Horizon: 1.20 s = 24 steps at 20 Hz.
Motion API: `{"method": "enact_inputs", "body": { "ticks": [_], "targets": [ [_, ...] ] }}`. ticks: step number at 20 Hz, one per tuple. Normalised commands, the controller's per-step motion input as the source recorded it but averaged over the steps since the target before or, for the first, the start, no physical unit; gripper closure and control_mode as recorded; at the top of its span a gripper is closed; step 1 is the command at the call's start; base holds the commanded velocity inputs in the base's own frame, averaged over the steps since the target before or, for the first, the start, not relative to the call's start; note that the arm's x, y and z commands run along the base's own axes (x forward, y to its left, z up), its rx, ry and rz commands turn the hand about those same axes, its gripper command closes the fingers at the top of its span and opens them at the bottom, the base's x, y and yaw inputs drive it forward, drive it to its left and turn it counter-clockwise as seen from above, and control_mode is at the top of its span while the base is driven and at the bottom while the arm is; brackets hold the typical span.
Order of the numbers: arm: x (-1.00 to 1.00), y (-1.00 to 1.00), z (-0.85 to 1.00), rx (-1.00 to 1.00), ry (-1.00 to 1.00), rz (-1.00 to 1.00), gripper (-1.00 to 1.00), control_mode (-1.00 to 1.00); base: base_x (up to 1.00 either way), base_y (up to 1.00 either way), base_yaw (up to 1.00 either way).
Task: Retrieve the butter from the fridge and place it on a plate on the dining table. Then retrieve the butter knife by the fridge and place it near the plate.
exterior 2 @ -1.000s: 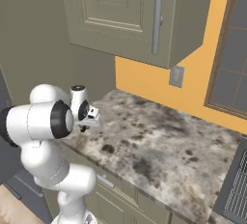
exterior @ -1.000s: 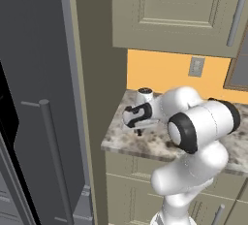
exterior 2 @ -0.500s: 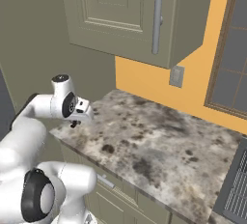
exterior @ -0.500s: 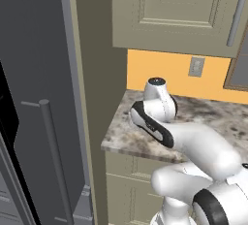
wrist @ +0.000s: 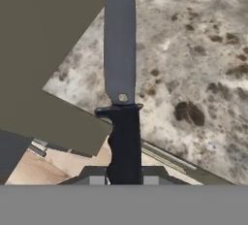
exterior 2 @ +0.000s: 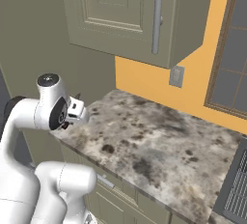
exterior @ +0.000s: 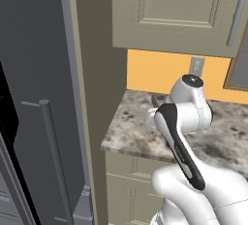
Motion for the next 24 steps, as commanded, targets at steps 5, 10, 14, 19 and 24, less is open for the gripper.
{"method": "enact_inputs", "body": {
  "ticks": [5,10,14,19,24],
  "targets": [
    [-0.43,0.00,0.39,0.00,0.24,0.00,1.00,-1.00,0.00,0.00,0.00],
    [-0.07,-0.03,-0.01,0.00,0.02,0.00,1.00,-1.00,0.00,0.00,0.00],
    [-0.36,-0.13,0.40,-0.10,0.20,0.00,1.00,-1.00,0.00,0.00,0.00],
    [-0.56,-0.09,0.42,-0.04,0.16,0.00,1.00,-1.00,0.00,0.00,0.00],
    [-0.23,-0.01,0.00,0.00,0.00,0.00,1.00,-1.00,0.00,0.00,0.00]
  ]
}}
